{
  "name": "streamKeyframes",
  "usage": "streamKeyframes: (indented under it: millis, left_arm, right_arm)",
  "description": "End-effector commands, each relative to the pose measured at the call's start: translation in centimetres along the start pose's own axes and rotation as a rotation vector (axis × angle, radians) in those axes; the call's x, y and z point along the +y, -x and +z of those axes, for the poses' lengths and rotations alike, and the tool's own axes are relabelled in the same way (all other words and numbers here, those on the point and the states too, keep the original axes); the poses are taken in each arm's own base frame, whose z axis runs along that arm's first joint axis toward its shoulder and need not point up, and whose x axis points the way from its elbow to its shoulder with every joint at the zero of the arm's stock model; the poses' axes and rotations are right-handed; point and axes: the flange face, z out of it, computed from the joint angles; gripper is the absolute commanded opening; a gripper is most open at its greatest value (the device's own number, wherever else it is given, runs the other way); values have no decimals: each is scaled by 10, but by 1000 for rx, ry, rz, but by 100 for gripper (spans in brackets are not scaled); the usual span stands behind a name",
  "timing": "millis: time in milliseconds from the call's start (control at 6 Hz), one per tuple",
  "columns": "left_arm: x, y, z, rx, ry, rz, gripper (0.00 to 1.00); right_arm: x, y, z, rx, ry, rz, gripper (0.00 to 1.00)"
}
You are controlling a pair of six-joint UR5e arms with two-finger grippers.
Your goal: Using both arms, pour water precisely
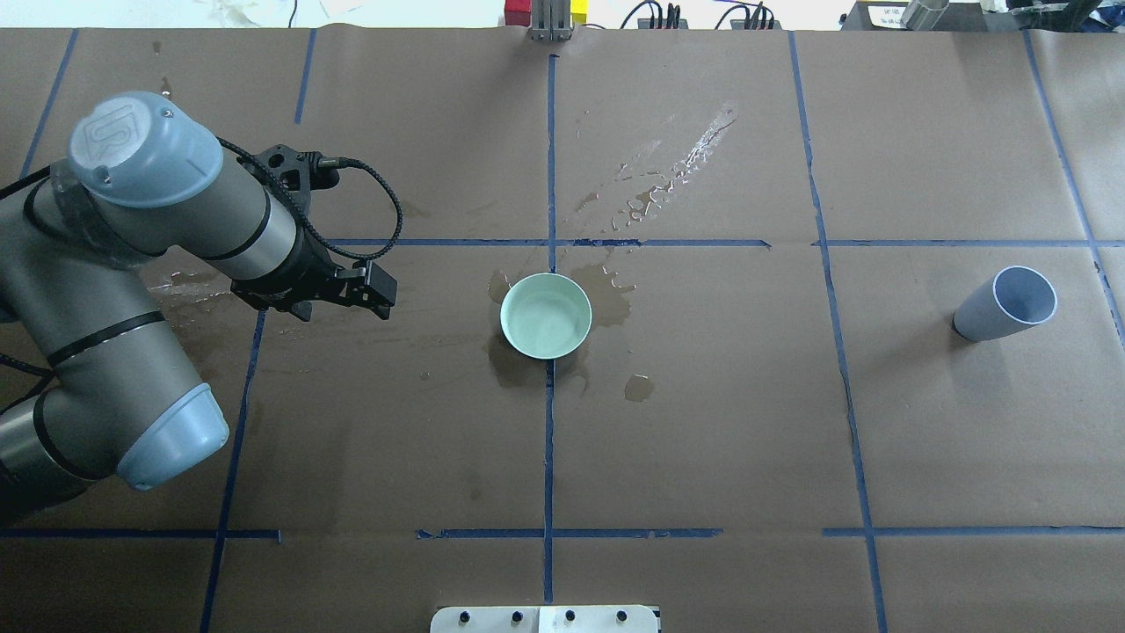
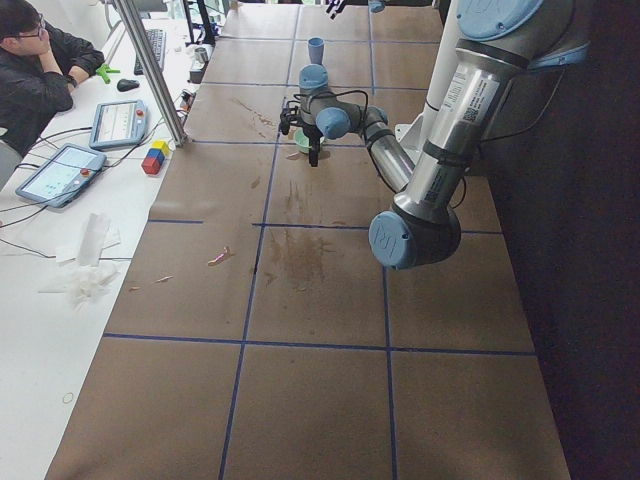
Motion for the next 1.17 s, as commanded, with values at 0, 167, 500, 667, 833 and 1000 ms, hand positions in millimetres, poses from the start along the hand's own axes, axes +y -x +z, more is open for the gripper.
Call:
streamKeyframes:
  millis: [0, 167, 500, 667, 833, 1000]
  left_arm:
    - [0, 0, 0, -1, 1, -1, 100]
    - [-1, -2, 0, 1, -1, 2, 100]
    - [2, -7, 6, -20, -31, 3, 100]
    - [6, -19, 16, -27, -33, -9, 100]
    - [2, -35, 28, -35, -39, -28, 100]
    - [-1, -54, 46, -39, -59, -45, 100]
  right_arm:
    - [-61, -13, 6, 10, 141, 43, 100]
    - [-74, -14, 12, 49, 239, 39, 100]
    - [-124, -2, -16, 97, 425, -38, 100]
    - [-150, 18, -46, 119, 517, 36, 100]
    - [-165, 35, -76, 151, 563, 84, 100]
    - [-166, 35, -81, 196, 565, 77, 100]
